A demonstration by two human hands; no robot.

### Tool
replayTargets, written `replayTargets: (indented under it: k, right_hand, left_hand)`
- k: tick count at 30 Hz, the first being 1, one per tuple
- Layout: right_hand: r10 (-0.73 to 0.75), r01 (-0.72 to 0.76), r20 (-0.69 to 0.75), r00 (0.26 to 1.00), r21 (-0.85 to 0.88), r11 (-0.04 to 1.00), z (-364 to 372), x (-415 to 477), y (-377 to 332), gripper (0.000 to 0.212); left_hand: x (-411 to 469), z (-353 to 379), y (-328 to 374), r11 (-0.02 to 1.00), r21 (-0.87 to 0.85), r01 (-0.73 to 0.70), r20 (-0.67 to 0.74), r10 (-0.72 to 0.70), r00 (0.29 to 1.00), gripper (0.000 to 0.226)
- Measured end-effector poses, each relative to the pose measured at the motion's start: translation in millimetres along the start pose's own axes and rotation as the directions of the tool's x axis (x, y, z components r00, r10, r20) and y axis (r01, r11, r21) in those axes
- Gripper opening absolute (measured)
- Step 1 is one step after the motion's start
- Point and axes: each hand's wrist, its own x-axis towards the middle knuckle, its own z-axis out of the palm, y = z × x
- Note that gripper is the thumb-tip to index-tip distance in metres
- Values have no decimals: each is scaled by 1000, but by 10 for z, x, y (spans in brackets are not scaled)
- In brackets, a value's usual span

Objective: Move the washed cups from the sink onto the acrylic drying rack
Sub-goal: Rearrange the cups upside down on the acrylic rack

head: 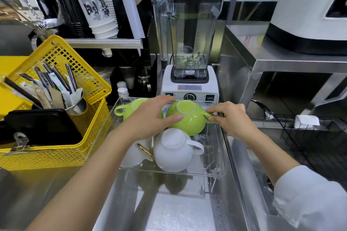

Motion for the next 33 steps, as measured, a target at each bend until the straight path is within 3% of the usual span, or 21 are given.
replayTargets:
  k: [8, 14, 17, 21, 25, 29, 33]
  right_hand:
    - [2, -2, 8, 1000, 40, 999, 24, 29, 44, 23]
    - [-4, 5, -55, 998, 14, 1000, 43, 11, 26, 33]
    - [-27, 43, -173, 985, 92, 995, -10, -50, -83, 29]
    - [-164, 196, -201, 966, 152, 969, -83, -143, -355, 18]
    - [-339, 350, -95, 936, 133, 927, -52, -239, -702, 24]
    - [-509, 526, 210, 835, -36, 849, 130, -282, -1015, 43]
    - [-535, 652, 407, 740, -240, 719, 355, -282, -1184, 40]
  left_hand:
    - [154, 146, -167, 996, 87, 29, 78, -36, 996, 84]
    - [72, 70, -100, 998, 62, -23, -62, 27, 998, 53]
    - [-64, -58, -180, 998, 52, -33, -142, 40, 989, 53]
    - [-318, -289, -379, 995, -84, 50, -75, -57, 996, 62]
    - [-549, -431, -556, 988, -3, 154, 55, -153, 987, 97]
    - [-710, -372, -657, 985, 61, 163, 160, -170, 972, 97]
    - [-772, -284, -657, 973, 178, 150, 114, -172, 978, 92]
